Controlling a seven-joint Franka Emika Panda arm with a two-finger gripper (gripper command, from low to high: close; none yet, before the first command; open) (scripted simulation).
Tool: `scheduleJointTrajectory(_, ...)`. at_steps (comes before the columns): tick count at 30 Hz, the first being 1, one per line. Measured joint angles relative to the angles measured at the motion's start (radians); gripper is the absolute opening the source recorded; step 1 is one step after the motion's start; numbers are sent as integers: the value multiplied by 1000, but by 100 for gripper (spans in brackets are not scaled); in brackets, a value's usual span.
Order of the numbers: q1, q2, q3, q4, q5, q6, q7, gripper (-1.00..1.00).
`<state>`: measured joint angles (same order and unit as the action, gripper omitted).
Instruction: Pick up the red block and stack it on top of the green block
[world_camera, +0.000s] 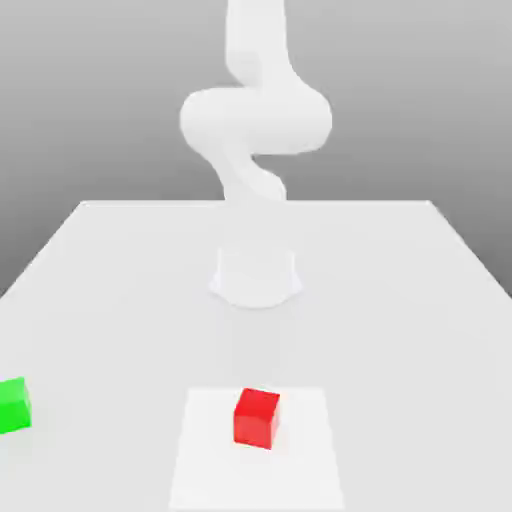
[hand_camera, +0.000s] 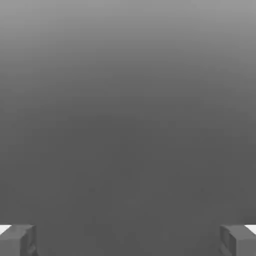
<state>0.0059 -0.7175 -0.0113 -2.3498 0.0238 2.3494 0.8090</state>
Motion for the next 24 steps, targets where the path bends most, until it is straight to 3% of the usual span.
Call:
scheduleJointTrajectory(11,17,419,-3,-240,77,245,74,0)
scheduleJointTrajectory(19,5,704,7,-407,-4,423,221,0)
scheduleJointTrajectory(24,11,881,-1,-402,-21,568,241,0)
